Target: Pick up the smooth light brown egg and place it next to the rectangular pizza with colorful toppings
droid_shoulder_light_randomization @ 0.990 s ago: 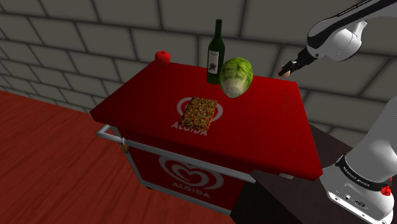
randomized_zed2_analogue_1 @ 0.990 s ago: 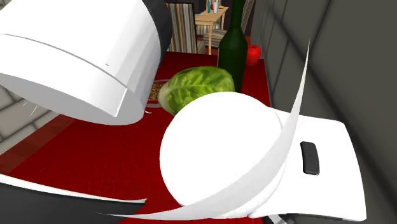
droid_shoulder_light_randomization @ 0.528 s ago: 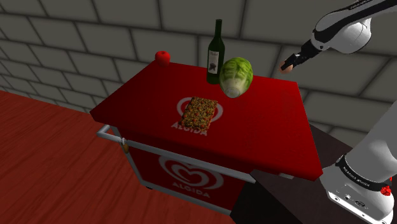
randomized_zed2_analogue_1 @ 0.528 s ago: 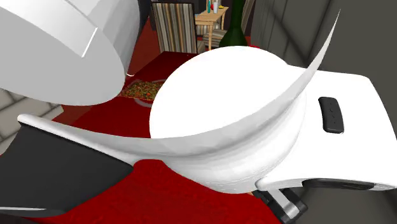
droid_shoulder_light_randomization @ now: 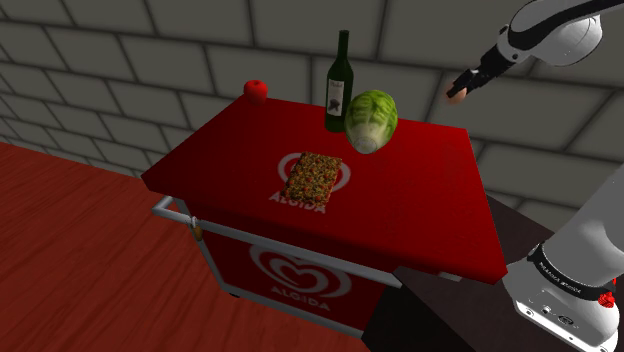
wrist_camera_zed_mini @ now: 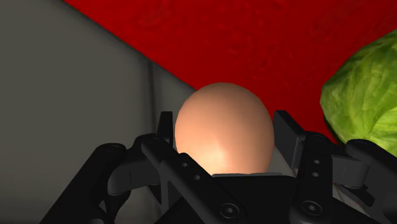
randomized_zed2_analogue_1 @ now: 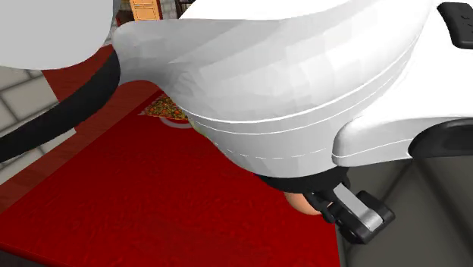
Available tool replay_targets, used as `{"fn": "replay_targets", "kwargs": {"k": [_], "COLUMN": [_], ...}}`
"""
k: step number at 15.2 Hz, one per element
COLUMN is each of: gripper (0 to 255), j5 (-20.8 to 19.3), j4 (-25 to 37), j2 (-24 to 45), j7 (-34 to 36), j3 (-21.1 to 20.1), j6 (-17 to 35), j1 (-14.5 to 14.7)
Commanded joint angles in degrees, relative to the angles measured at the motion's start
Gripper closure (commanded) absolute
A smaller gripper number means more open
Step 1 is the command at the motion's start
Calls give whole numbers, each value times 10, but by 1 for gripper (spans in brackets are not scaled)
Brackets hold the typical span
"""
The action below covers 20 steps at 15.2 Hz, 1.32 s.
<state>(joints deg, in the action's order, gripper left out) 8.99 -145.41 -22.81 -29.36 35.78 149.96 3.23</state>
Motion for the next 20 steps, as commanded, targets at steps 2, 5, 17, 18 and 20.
{"fn": "replay_targets", "kwargs": {"k": [2, 5, 17, 18, 20], "gripper": [255, 255, 255, 255, 255], "j5": [-12, -20, -31, -33, -38], "j4": [13, 23, 20, 24, 35], "j2": [-11, -18, 26, 33, 49], "j7": [16, 26, 222, 239, 272], "j3": [-13, -21, -180, -193, -218], "j6": [-23, -41, 21, 25, 31], "j1": [-10, -16, 17, 20, 25]}}
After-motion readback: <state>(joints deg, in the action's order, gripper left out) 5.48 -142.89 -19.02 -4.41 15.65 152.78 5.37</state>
